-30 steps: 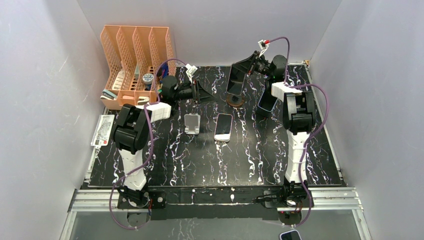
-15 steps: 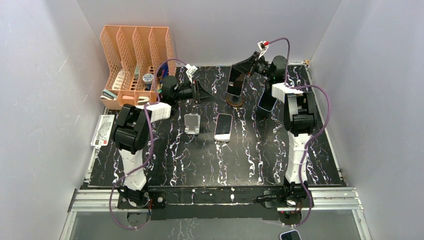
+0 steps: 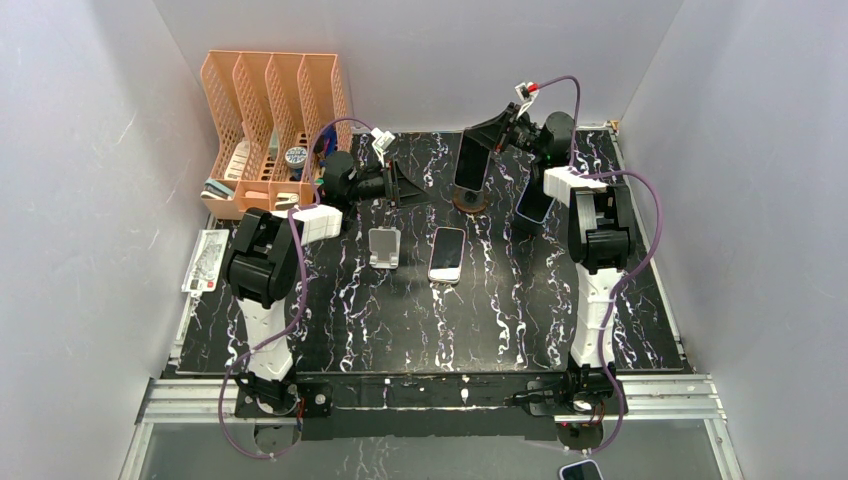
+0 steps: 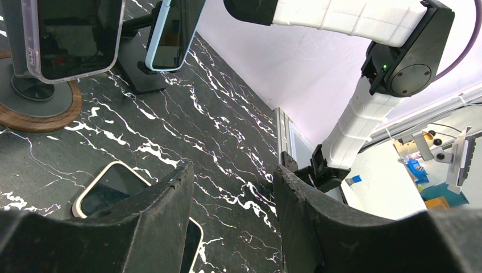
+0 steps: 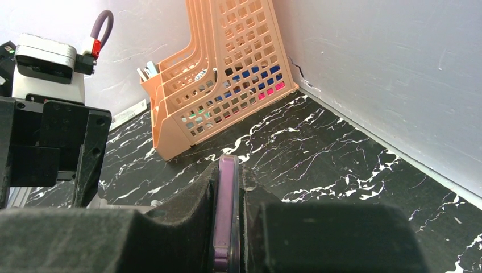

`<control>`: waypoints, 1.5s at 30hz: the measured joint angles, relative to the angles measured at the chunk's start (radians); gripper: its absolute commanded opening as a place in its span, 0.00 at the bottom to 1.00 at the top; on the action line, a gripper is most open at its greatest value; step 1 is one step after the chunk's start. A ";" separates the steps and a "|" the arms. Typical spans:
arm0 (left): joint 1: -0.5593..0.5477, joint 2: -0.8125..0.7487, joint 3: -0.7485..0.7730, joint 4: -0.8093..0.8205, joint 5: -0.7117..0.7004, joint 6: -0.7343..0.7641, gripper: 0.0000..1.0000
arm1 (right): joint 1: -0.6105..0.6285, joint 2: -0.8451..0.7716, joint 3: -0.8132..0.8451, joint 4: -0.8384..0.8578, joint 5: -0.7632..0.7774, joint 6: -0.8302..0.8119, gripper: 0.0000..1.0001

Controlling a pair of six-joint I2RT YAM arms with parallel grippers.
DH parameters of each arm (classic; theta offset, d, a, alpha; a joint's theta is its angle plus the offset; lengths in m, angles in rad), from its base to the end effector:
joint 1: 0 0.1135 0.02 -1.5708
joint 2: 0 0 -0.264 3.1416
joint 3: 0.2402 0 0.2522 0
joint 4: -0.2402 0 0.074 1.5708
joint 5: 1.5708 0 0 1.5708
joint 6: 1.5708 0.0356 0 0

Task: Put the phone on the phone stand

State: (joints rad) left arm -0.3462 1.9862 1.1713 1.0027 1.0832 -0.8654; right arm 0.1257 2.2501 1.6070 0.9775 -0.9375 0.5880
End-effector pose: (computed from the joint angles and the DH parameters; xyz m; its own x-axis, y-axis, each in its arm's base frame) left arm 0.3913 -0.1746 0.2349 -0.6288 -0.1524 -0.7625 0.7661 0.0465 -0.6410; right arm 0.5001 0.0921 0.2512 -0.1893 0.3070 -0.9327 -0.8709 0.3863 0.3038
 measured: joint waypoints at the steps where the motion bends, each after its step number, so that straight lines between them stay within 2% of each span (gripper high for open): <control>1: 0.000 0.000 0.000 0.000 0.000 0.000 0.51 | 0.000 0.000 0.000 0.007 0.000 0.007 0.01; 13: 0.000 0.000 0.000 0.000 0.002 -0.002 0.51 | -0.009 0.000 0.000 0.104 0.008 0.064 0.01; 45: 0.000 0.000 0.000 0.000 0.004 -0.004 0.51 | -0.011 0.015 -0.001 0.045 0.019 -0.009 0.01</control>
State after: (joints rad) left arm -0.3462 1.9865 1.1709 1.0027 1.0870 -0.8692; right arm 0.1146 2.2654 1.6058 1.0222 -0.9184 0.5793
